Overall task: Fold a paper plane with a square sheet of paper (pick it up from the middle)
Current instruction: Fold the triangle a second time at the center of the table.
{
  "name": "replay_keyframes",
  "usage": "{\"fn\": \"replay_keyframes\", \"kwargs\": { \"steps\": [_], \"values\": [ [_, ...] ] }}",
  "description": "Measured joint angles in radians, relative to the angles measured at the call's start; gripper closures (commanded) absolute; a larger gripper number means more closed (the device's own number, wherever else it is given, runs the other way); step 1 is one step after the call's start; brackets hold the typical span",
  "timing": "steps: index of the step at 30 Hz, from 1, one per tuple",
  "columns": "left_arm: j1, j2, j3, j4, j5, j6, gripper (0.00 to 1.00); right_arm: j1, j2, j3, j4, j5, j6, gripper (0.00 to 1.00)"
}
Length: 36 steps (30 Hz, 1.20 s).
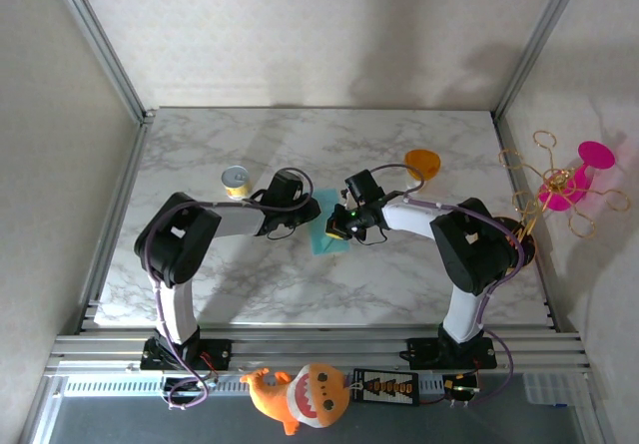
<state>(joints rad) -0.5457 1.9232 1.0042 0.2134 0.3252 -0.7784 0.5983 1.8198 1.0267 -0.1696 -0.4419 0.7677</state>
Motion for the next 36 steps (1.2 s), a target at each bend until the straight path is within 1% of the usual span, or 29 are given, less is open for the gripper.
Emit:
{"fn": "replay_keyframes", "kwargs": {
  "steps": [6,15,24,28,36],
  "values": [
    [0.001,0.034,0.022,-0.013,-0.013,0.006,0.87,0.000,0.000,0.000,0.024,-0.009,-0.010,0.97],
    [0.001,0.036,0.024,-0.014,-0.015,0.008,0.89,0.000,0.014,0.000,0.082,-0.053,-0.012,0.98],
    [0.001,0.036,0.023,-0.014,-0.015,0.008,0.90,0.000,0.047,0.000,0.138,-0.052,0.014,0.98],
    [0.001,0.036,0.023,-0.014,-0.014,0.004,0.89,0.000,0.056,0.001,0.152,-0.051,0.021,0.98],
    [0.014,0.017,0.020,-0.006,0.020,-0.014,0.82,0.000,0.063,0.002,0.159,-0.050,0.029,0.98]
  ]
}}
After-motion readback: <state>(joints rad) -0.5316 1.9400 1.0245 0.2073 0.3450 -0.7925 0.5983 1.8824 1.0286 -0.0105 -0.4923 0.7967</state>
